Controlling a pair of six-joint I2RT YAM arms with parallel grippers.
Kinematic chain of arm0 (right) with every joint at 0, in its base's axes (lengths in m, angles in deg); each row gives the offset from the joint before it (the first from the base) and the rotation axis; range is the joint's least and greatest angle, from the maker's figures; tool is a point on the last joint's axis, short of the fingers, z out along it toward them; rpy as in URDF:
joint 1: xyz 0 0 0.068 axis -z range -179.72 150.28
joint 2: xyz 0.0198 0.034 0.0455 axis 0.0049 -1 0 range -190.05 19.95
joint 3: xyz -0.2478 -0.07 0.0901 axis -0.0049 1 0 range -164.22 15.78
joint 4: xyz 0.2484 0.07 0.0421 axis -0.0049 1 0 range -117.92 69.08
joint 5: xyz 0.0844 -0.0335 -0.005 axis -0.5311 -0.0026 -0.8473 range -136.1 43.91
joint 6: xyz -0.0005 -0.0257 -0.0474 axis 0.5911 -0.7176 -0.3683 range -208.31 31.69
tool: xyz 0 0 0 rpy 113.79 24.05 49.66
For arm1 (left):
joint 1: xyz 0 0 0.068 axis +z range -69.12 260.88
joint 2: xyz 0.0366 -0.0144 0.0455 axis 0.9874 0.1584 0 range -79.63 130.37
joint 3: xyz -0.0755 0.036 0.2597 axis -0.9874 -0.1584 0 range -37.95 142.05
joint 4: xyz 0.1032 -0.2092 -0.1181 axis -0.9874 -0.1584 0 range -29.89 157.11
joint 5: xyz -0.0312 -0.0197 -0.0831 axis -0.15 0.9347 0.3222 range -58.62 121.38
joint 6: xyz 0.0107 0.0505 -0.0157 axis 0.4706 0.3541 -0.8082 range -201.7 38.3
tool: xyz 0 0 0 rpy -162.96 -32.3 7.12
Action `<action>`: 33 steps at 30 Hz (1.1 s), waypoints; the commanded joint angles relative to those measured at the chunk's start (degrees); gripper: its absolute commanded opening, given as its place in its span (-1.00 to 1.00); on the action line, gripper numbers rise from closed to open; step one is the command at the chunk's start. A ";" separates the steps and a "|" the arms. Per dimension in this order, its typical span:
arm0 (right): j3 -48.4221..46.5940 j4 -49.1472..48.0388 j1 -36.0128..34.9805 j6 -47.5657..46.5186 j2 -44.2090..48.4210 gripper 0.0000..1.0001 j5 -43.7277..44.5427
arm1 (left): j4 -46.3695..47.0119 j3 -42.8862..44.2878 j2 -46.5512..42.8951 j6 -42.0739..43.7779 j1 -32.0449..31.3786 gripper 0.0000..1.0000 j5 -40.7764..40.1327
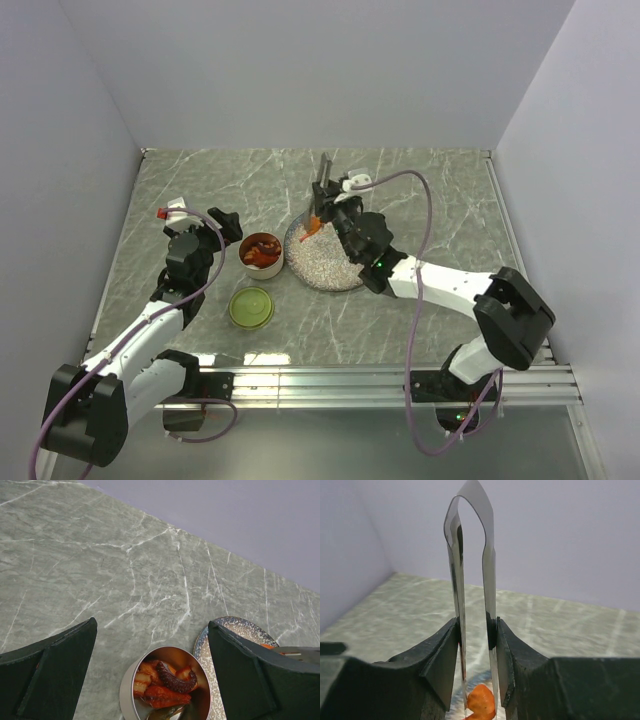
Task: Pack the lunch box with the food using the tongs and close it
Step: Pick up the food using the clamp, then place the food into the lunch box
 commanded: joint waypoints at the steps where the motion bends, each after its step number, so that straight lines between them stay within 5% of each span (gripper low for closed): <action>1: -6.17 -3.31 -1.58 3.23 -1.75 -0.67 -6.83 | 2.23 0.16 -0.18 -0.39 0.28 0.99 -0.33; 33: -19.45 1.00 -6.86 6.84 -16.18 -0.57 -17.21 | 2.32 -0.28 -0.71 -0.48 0.37 0.99 -0.33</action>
